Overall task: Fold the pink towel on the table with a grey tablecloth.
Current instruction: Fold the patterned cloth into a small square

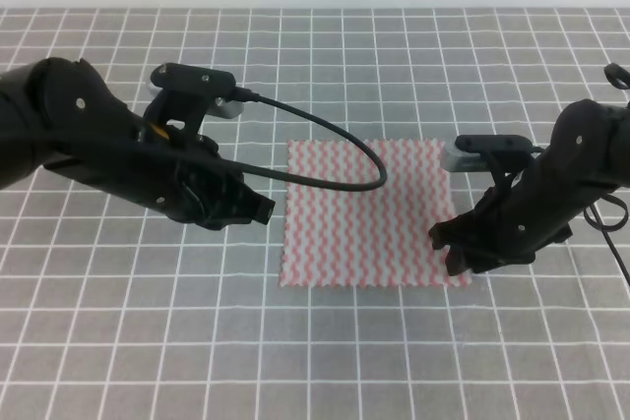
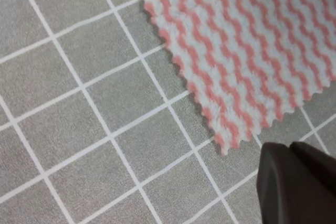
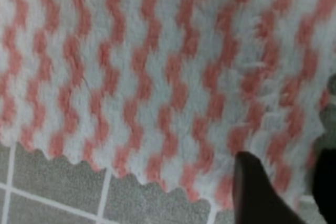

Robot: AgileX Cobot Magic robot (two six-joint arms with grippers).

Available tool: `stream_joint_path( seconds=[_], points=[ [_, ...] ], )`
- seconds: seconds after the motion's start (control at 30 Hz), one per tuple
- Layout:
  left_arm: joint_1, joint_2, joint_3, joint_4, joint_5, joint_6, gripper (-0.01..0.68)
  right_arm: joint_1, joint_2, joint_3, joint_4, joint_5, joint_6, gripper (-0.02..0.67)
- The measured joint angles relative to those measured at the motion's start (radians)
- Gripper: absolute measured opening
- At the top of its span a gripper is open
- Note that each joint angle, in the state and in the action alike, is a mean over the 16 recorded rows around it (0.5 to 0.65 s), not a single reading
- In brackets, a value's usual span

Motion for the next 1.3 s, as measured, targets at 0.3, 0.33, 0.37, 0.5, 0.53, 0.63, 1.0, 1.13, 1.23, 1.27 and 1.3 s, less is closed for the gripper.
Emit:
stream_joint_path(
  seconds=[0.3, 0.33, 0.37, 0.5, 0.53, 0.63, 1.0, 1.13, 1.23, 1.27, 1.3],
  points=[
    [0.000, 0.004, 0.000, 0.024, 0.002, 0.011, -0.001, 0.000, 0.002, -0.046, -0.005, 0.050, 0.000, 0.101],
    [0.000, 0.004, 0.000, 0.029, 0.004, 0.020, 0.000, 0.000, 0.002, -0.056, -0.006, 0.060, 0.000, 0.085],
    [0.000, 0.005, 0.000, 0.035, 0.006, 0.028, 0.000, 0.000, 0.001, -0.067, -0.008, 0.070, 0.000, 0.071],
    [0.000, 0.008, 0.000, 0.043, 0.019, 0.091, 0.040, 0.000, -0.001, -0.125, -0.016, 0.112, 0.000, 0.022],
    [0.000, 0.010, 0.000, 0.044, 0.022, 0.110, 0.051, 0.000, -0.001, -0.141, -0.018, 0.122, 0.000, 0.012],
    [-0.005, 0.015, 0.000, 0.035, 0.034, 0.198, 0.133, 0.000, -0.001, -0.190, -0.024, 0.146, 0.000, -0.009],
    [-0.083, 0.078, 0.000, 0.033, 0.036, 0.603, 0.425, 0.000, -0.003, -0.316, -0.031, 0.153, -0.002, -0.015],
    [-0.124, 0.108, 0.000, 0.076, 0.003, 0.681, 0.457, 0.000, -0.005, -0.332, -0.030, 0.139, -0.002, -0.015],
    [-0.149, 0.128, 0.000, 0.111, -0.027, 0.701, 0.456, 0.000, -0.005, -0.336, -0.030, 0.126, -0.007, -0.016],
    [-0.155, 0.134, 0.000, 0.123, -0.037, 0.701, 0.456, 0.000, -0.005, -0.337, -0.029, 0.122, -0.008, -0.016],
    [-0.161, 0.140, 0.000, 0.134, -0.047, 0.699, 0.456, 0.000, -0.007, -0.337, -0.029, 0.117, -0.010, -0.016]
  ],
)
